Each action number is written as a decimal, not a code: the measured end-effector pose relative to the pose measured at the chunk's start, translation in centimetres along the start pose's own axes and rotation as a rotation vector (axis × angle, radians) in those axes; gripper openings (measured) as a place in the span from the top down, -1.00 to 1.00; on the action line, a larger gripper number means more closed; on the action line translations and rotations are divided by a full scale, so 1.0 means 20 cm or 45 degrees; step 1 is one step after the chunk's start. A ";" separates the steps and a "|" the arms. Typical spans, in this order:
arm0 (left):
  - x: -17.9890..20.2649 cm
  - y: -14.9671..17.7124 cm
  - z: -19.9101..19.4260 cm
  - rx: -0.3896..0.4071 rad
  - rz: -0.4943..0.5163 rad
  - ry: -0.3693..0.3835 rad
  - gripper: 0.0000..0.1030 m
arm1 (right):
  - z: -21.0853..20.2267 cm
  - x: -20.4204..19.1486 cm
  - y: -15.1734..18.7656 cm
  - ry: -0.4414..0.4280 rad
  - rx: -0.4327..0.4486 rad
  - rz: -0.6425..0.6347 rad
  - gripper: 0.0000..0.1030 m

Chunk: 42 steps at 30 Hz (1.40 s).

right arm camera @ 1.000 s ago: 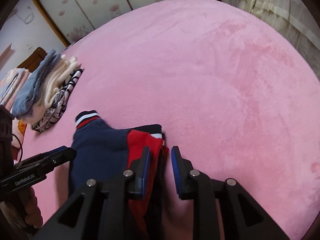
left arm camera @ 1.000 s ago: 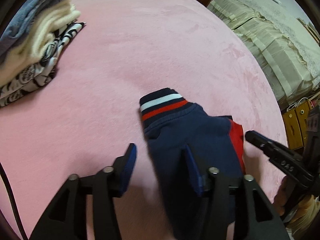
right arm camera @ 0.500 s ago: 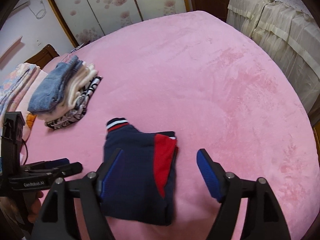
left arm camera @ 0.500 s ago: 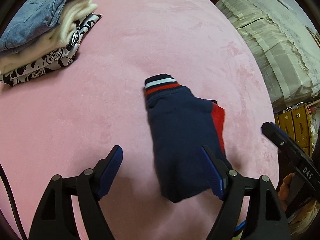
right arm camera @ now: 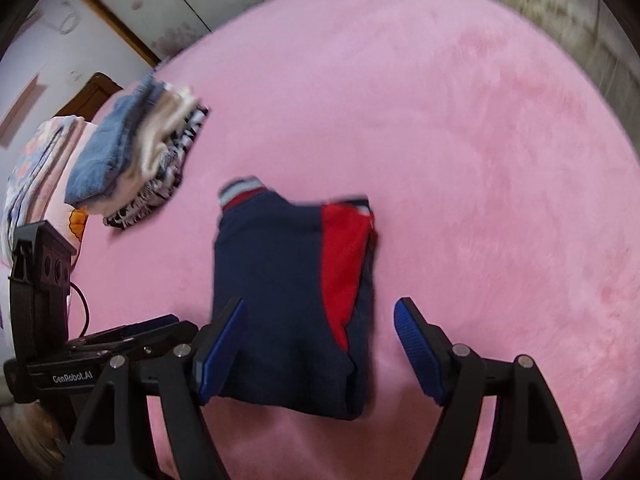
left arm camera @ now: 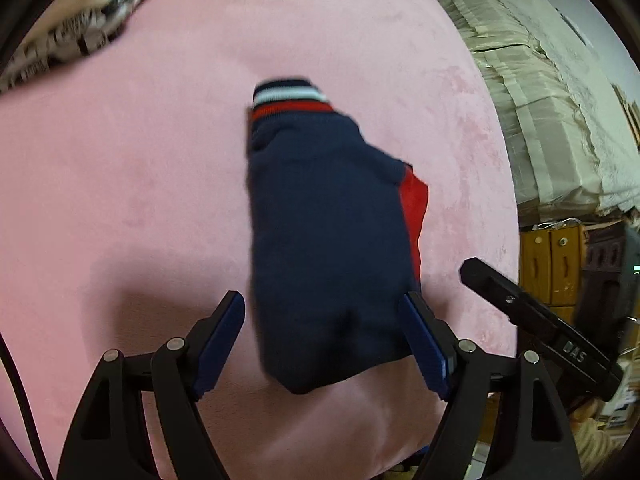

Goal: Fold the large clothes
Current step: 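Grasp the bundle edge with the right tool and fold it over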

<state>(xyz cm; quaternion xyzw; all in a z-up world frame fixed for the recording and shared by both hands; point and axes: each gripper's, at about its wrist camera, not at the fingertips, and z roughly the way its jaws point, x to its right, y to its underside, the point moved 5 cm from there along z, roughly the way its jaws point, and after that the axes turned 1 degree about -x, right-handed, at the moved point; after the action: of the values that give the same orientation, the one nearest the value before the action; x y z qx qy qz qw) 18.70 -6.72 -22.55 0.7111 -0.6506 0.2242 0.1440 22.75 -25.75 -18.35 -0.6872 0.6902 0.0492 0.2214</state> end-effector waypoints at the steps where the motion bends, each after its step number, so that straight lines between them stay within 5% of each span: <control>1: -0.02 0.00 0.02 -0.006 -0.016 -0.006 -0.52 | 0.02 0.02 0.00 -0.012 -0.010 0.011 -0.47; 13: -0.07 -0.06 0.25 -0.038 -0.019 0.057 -0.41 | 0.30 0.11 -0.02 -0.221 -0.138 0.074 -0.47; 17: -0.09 -0.08 0.31 -0.032 -0.045 0.110 -0.32 | 0.39 0.12 -0.01 -0.354 -0.192 0.106 -0.13; 19: -0.10 -0.08 0.32 -0.023 -0.052 0.128 -0.19 | 0.43 0.13 0.00 -0.414 -0.191 0.148 -0.04; 22: -0.09 -0.07 0.30 -0.002 -0.020 0.118 0.05 | 0.41 0.11 0.00 -0.430 -0.173 0.133 0.34; 29: 0.04 -0.05 0.12 0.047 0.120 0.030 0.22 | 0.25 -0.03 0.02 -0.318 -0.090 0.034 0.51; 42: -0.10 0.15 -0.49 0.102 0.146 -0.038 0.22 | -0.01 -0.53 0.22 -0.370 -0.086 -0.042 0.53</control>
<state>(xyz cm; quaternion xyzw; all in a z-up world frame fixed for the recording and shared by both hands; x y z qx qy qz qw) 14.36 -0.38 -15.35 0.6812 -0.6828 0.2473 0.0929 17.90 -15.85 -15.23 -0.6910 0.6377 0.1675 0.2965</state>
